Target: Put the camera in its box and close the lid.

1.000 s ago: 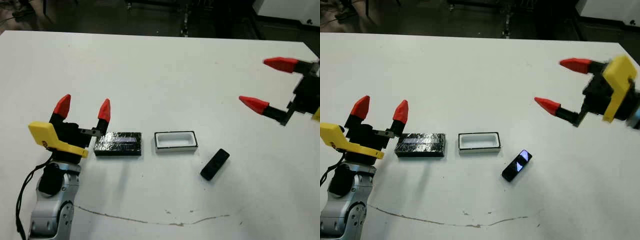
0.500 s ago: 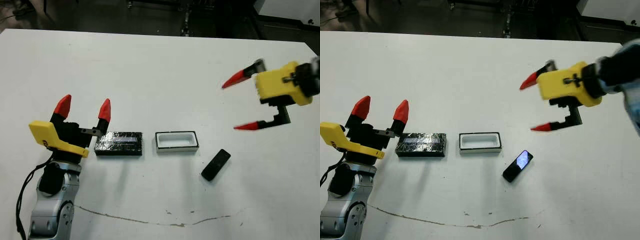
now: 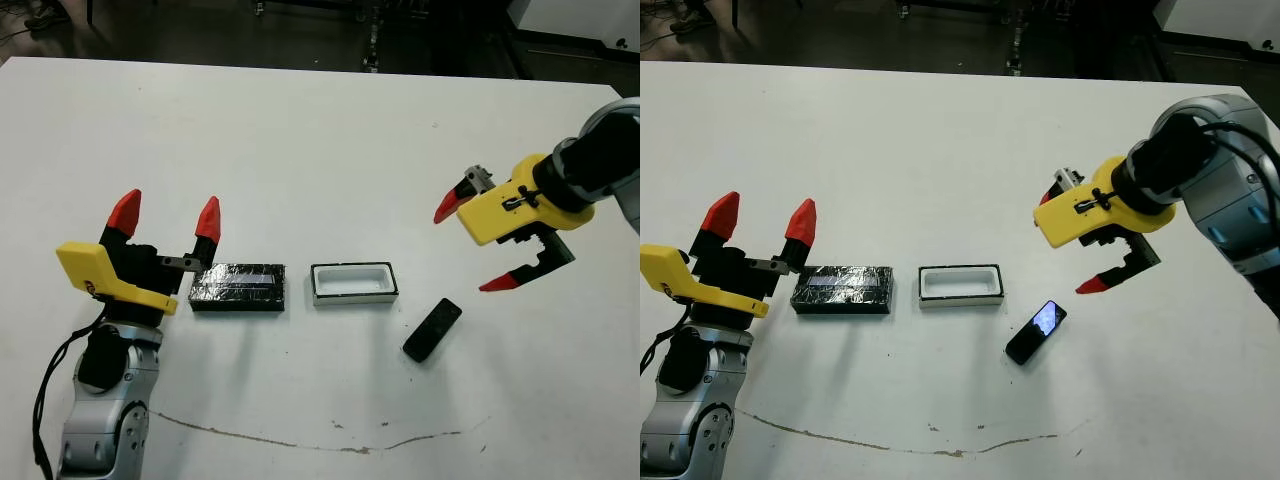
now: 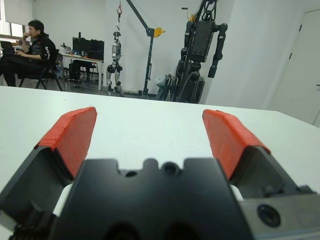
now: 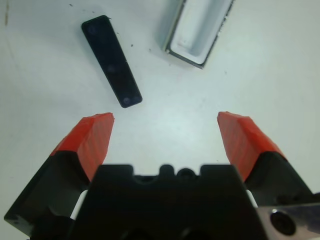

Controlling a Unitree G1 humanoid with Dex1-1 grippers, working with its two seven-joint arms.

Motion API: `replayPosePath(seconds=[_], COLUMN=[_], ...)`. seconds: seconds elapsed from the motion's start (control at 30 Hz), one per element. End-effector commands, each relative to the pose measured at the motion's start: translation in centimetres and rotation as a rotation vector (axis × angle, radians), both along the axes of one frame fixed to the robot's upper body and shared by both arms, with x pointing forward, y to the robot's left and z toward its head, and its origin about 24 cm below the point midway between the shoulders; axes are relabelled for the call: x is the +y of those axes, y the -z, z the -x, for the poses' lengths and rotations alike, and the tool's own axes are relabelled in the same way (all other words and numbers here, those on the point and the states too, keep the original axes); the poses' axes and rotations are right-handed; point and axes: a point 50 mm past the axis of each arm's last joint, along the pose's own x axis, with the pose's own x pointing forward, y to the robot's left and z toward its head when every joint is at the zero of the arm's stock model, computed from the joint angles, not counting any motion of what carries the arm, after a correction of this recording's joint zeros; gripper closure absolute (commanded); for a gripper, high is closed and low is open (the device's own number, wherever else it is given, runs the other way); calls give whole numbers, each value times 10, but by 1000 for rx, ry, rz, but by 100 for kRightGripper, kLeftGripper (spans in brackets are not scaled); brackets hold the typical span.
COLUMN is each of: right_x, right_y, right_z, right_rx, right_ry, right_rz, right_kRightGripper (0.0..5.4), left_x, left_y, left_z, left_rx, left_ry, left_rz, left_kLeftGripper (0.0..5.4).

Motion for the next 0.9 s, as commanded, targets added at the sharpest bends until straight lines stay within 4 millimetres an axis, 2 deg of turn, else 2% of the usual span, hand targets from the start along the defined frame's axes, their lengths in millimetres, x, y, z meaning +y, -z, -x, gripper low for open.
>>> replayPosePath(seconds=[0.03,0.27,0.9], right_x=[-2,1,2], right_y=[6,23,52], right_z=[0,2,10], right_rx=[39,132,232], right_ry=[-9,-18,-44], right_rz=[-16,-60,-67], right_kRightGripper=[2,17,276], left_x=[0,0,0], left_y=[2,3,4], left_z=[0,0,2], left_rx=[13,15,19], left_ry=[-6,-6,-14], left_rz=[9,10,-2], left_kLeftGripper=[1,0,0])
